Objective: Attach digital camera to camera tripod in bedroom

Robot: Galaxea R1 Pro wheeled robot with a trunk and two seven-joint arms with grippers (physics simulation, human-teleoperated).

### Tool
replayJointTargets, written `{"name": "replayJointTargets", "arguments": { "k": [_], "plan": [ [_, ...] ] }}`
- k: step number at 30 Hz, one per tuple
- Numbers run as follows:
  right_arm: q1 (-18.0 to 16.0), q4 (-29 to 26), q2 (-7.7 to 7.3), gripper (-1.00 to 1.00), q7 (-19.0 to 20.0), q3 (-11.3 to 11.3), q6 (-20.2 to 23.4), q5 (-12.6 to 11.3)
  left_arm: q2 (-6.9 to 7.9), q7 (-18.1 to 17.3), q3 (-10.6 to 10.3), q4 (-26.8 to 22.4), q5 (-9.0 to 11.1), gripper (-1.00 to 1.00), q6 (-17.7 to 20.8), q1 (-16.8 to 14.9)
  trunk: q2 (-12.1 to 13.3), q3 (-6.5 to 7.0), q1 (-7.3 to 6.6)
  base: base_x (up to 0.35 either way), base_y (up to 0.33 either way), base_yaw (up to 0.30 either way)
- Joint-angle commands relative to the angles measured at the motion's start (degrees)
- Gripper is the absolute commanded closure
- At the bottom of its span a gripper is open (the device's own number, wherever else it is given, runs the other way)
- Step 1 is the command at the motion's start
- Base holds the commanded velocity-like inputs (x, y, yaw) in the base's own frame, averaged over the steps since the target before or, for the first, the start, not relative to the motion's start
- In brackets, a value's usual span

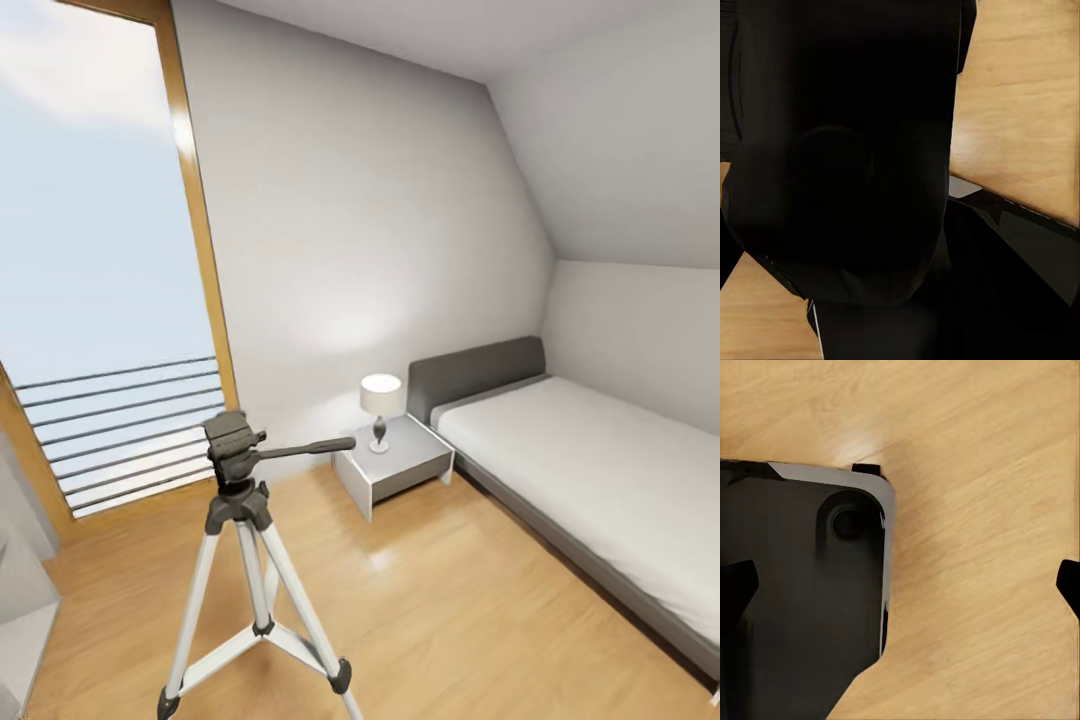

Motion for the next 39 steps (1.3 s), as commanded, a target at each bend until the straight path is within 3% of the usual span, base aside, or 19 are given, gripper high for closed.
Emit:
{"name": "replayJointTargets", "arguments": {
  "k": [1,39],
  "plan": [
    [-0.1,0.2,-0.01,-1.00,-0.1,-0.2,-0.3,0.6,-0.02,0.2,-0.5,0.0,0.3,1.00,-0.1,0.0,0.0,-0.02,0.05,0.290,-0.074,0.269],
    [-0.1,0.2,-0.02,-1.00,-0.1,-0.2,-0.3,0.6,0.07,0.2,-0.5,0.0,0.5,1.00,-0.3,0.0,0.0,-0.02,0.05,0.024,-0.006,0.269]
  ]
}}
